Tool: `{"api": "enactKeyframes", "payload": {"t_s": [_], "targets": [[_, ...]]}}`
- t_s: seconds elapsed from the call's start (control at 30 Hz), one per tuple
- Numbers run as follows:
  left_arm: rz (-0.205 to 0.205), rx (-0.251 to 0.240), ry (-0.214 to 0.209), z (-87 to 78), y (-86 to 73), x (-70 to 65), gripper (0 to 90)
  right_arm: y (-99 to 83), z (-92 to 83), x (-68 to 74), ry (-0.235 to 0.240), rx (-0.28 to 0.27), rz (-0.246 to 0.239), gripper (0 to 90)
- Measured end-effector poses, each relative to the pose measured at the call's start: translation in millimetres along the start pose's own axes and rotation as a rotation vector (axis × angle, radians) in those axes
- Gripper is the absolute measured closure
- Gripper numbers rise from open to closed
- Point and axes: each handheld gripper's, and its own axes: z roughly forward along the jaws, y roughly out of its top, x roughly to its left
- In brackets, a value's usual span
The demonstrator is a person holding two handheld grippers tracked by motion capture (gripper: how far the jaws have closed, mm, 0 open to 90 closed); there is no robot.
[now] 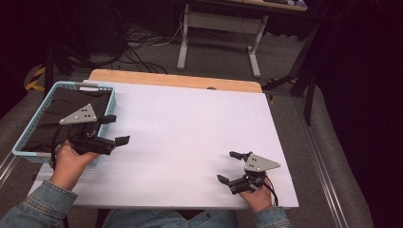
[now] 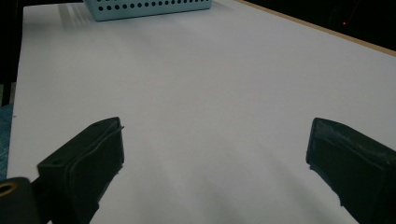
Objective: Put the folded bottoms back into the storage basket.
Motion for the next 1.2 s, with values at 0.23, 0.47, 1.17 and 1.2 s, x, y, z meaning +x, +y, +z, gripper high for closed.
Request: {"api": "enactKeyframes", "payload": {"t_s": [0.23,0.47,1.17,1.2], "targets": [[0.013,-0.051,-0.06,12.5,-15.2,-16.7,6.2,0.0,0.0,0.0,0.003,-0.002,-0.002,4.8],[0.013,-0.071,-0.121,26.1,-26.7,-27.2,6.2,0.1,-0.2,0.3,0.007,-0.004,-0.001,4.8],[0.055,-0.052,-0.139,65.4,-73.4,-40.2,3.8,0.1,-1.7,0.1,0.012,-0.012,0.003,4.8],[0.054,-0.043,-0.134,67.4,-75.2,-39.9,3.3,0.0,-1.8,0.1,0.013,-0.012,0.004,4.8]]}}
